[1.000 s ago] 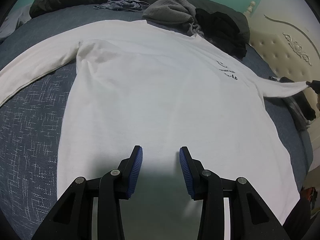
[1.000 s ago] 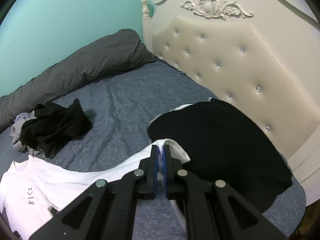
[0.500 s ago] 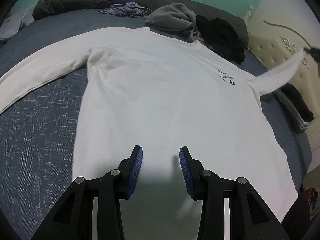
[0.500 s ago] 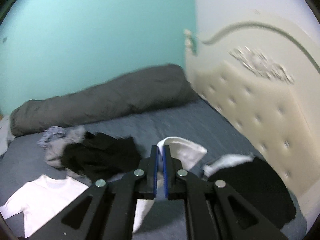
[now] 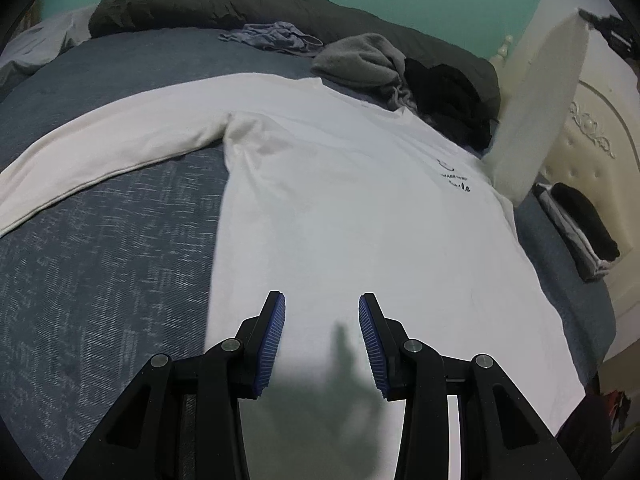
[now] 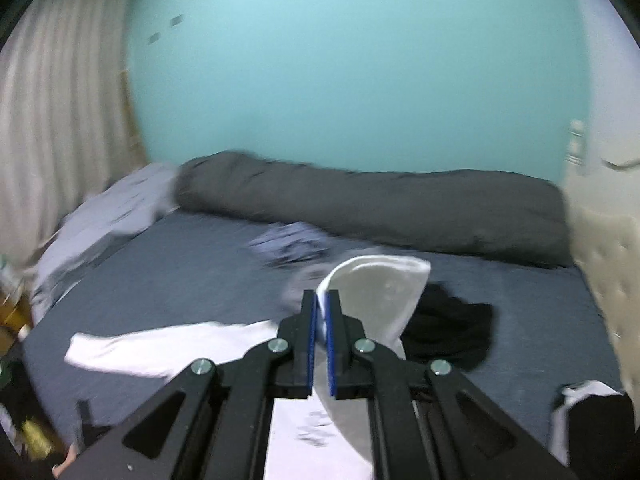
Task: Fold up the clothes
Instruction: 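Lift the sleeve with the right tool and carry it across the shirt body, then lower the sleeve onto the shirt body and open the right tool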
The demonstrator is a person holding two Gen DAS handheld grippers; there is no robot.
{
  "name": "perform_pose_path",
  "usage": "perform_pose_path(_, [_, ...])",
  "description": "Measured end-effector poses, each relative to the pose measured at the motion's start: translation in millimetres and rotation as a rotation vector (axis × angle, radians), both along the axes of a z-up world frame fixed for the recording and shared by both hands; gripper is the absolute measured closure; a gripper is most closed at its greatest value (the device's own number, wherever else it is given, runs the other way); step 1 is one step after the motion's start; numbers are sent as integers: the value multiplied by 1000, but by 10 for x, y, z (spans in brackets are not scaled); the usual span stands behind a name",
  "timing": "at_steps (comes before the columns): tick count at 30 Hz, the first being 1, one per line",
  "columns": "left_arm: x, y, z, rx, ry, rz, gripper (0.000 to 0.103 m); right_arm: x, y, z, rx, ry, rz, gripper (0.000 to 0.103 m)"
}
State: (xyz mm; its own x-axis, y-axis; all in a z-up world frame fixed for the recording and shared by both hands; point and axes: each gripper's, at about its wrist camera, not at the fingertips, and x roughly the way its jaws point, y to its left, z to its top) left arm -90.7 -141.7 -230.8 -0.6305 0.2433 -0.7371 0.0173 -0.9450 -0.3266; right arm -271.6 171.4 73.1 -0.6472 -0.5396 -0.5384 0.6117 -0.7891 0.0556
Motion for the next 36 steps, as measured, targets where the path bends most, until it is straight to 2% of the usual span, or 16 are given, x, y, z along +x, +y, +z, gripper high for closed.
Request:
perform_pose_path(3, [92,-109,55,13,14,21,61,298,-549,-268,9,-62,119,99])
perform_pose_path(10, [269,-377,152,30,38,73,61,828,-1437,-1314,46,-243,274,99])
perform_pose_path(14, [347,-500,150,37,38,94,61,934,-1661,-1960,60,-364,289,99])
perform_pose_path(18, [374,-584,152,46,37,107,61,1124,-1762,-2429,94,-426,310,99])
perform_pose_path(24, [396,-632,153,52,38,115,61,1248,-1785,-2795,66,-503,312,99])
perform_pose_path(33, [380,-626,127,60,32,109,61,1329,-1892,-3015,21,-568,336,99])
perform_pose_path(36, [370,-631,117,62,29,112,61,1366,-1955,-3103,12,-595,351,96])
